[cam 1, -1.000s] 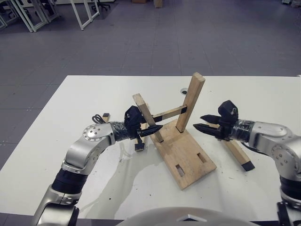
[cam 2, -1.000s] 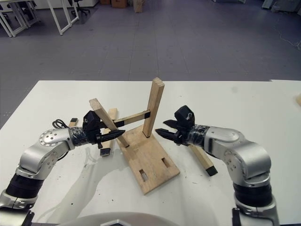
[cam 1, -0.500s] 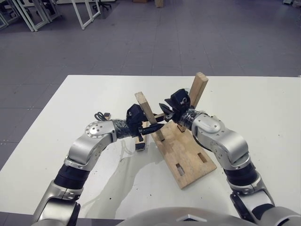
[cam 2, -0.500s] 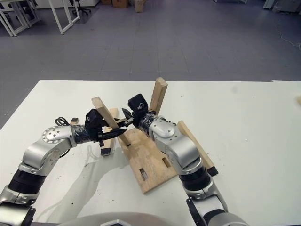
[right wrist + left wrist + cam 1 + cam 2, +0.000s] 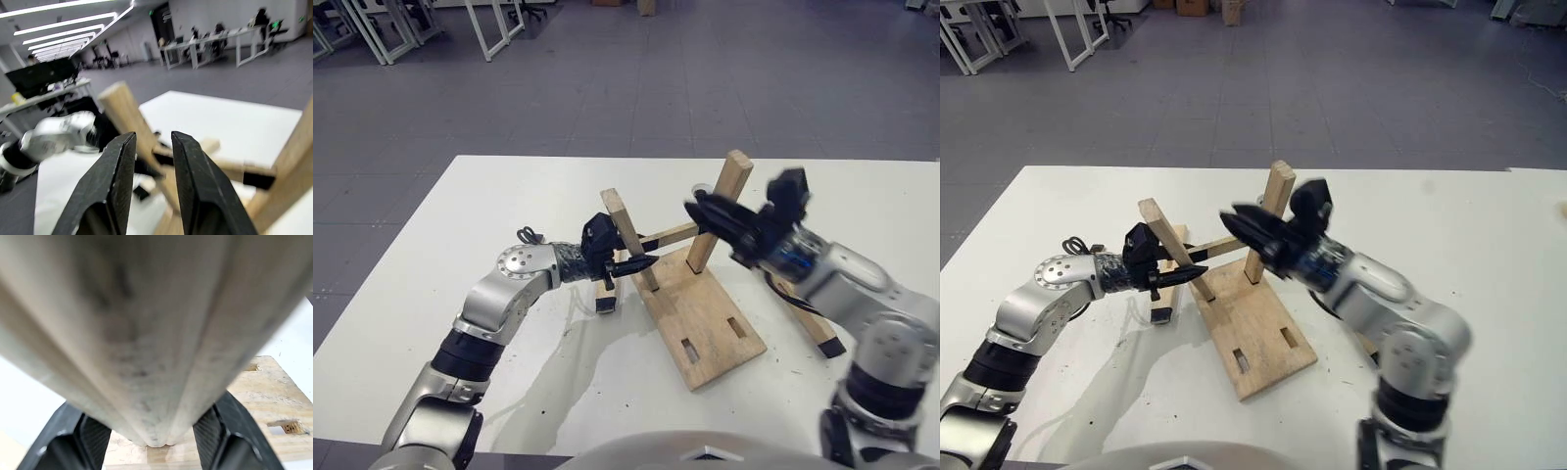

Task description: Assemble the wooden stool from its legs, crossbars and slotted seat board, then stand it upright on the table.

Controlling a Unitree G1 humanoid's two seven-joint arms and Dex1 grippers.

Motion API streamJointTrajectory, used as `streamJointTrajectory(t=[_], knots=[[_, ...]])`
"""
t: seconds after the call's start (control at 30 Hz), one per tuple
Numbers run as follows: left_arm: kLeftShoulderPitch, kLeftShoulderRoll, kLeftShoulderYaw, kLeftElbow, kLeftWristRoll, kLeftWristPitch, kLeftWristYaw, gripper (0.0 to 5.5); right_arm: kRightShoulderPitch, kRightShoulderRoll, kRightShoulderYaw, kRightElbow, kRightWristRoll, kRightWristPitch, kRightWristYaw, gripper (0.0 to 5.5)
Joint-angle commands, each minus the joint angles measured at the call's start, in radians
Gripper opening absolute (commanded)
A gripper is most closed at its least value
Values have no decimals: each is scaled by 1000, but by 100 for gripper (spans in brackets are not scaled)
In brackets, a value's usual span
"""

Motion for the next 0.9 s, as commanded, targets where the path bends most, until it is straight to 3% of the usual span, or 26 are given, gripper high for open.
streamJointTrajectory(t=[0.03, 0.17, 0.27, 0.4, 0.5, 0.6, 0.7, 0.77, 0.9], knots=[[40, 107, -130, 212, 162, 65, -143, 205, 11, -220, 75, 212, -256, -16, -61, 131], [-39, 83, -148, 301, 190, 22, -197, 205, -135, -160, 190, 496, -598, -253, -285, 131], [-50, 72, -154, 313, 189, 10, -208, 205, -223, -78, 255, 630, -731, -348, -385, 131], [-53, 48, -176, 325, 191, -10, -218, 205, -333, 341, 518, 466, -631, -331, -361, 131], [-69, 18, -201, 361, 203, -44, -237, 205, -329, 473, 551, 329, -525, -259, -334, 131], [-72, -19, -193, 392, 173, -109, -275, 205, -275, 424, 465, 337, -559, -208, -337, 131], [-79, -50, -162, 437, 147, -215, -334, 205, -199, 262, 361, 297, -572, -172, -271, 131], [-98, -58, -160, 470, 156, -281, -375, 205, -132, 113, 281, 258, -545, -135, -168, 131], [-170, -75, -157, 557, 176, -357, -433, 205, 55, -332, 238, 237, -477, -125, 236, 131]])
